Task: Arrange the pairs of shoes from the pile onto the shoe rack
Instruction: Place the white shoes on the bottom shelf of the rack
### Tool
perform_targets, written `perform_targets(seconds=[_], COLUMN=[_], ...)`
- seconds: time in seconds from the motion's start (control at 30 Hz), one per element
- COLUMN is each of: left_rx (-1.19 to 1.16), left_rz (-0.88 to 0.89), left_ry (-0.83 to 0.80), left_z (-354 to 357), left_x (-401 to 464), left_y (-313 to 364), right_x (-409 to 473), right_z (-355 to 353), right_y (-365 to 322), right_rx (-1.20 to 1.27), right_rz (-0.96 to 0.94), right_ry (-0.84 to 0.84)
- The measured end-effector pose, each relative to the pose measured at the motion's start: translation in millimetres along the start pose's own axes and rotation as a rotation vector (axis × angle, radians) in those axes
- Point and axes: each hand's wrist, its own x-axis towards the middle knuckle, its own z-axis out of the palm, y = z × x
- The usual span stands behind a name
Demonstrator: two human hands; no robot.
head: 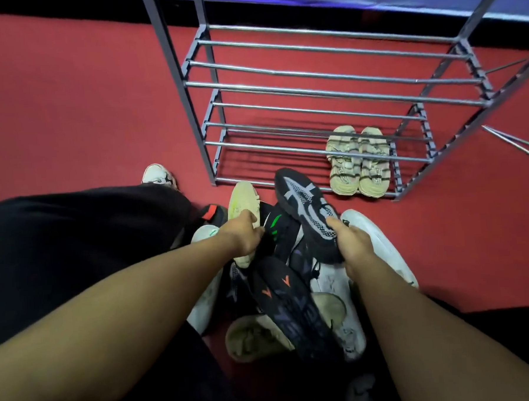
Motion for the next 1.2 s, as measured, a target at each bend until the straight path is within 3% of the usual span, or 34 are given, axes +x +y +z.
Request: perform_targets(seconds=[0.13, 0.2, 0.27, 0.33, 0.47, 0.63, 0.73, 0.87, 1.03, 1.2], left_rx=[0.039, 0.168, 0.272, 0.201, -0.046, -0.329, -0.346, -0.342, -0.05, 0.126], left_rz=[0.06, 0.096, 0.122, 0.13, 0.174, 0.118, 0.021, 0.006, 0.405, 0.593], left_ry=[-0.303, -0.416, -0.431, -0.414, -0.14, 0.3, 0.548, 0.452, 0.31, 0.026], left_z=[15, 23, 28, 30, 27, 5, -17, -7, 36, 88], left_x=[-15, -14, -13, -11, 1, 8, 15, 17, -9, -28], left_y=[4, 4, 5, 8, 16, 26, 35, 42, 65, 120], right_x=[2, 3, 4, 4, 5, 13, 14, 13, 16, 27], right_z=[-14, -16, -16, -16, -22, -20, -22, -33, -61, -111], right_y=[4, 7, 7, 6, 6, 18, 16, 8, 3, -18], right_rx=[0.035, 0.042, 0.092, 0.159, 0.238, 0.337, 0.41, 0.492, 0.448, 0.265], right_rz=[-0.026, -0.027, -0.018, -0.017, -0.06, 0.068, 0.091, 0.093, 0.058, 0.026], right_ry=[0.084, 0.101, 0.124, 0.153, 0.187, 0.01, -0.038, -0.07, -0.112, -0.024])
